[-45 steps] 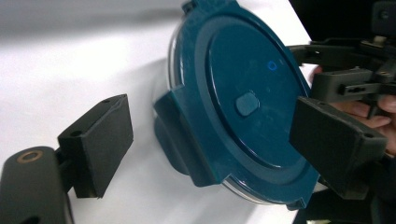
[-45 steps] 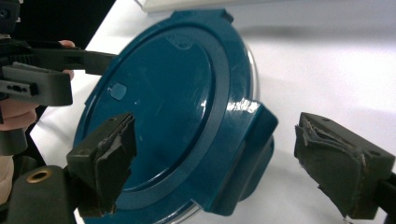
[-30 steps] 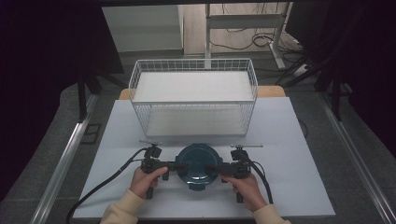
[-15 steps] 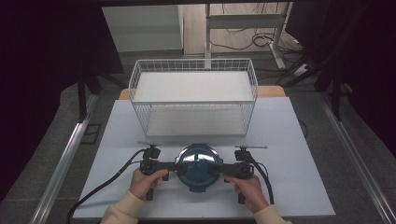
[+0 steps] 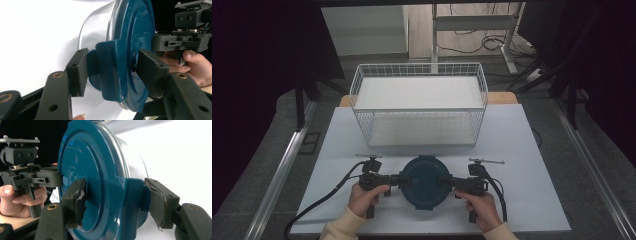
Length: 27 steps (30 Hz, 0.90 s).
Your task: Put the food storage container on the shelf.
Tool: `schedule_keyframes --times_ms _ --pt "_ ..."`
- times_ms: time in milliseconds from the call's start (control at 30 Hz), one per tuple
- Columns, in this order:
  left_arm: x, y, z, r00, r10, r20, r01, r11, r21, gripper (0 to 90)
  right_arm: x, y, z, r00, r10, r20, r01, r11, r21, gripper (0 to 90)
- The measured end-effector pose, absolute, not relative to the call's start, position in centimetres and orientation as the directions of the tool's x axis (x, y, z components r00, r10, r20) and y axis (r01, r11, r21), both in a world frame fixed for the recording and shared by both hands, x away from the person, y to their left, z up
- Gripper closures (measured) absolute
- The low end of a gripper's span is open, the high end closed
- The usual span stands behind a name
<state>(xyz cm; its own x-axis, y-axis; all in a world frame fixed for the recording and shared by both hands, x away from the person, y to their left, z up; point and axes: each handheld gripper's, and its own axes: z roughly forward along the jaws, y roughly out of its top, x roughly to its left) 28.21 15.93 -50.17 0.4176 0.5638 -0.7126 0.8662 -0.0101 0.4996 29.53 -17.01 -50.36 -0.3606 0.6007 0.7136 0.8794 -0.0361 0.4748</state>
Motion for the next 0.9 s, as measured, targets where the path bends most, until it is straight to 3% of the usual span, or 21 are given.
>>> schedule_keyframes --times_ms 900 --pt "26.8 16.0 -46.6 0.508 0.552 -0.661 0.791 0.005 0.612 47.7 28.5 -17.2 -46.5 -0.501 0.588 0.634 0.783 -0.003 0.622 38.3"
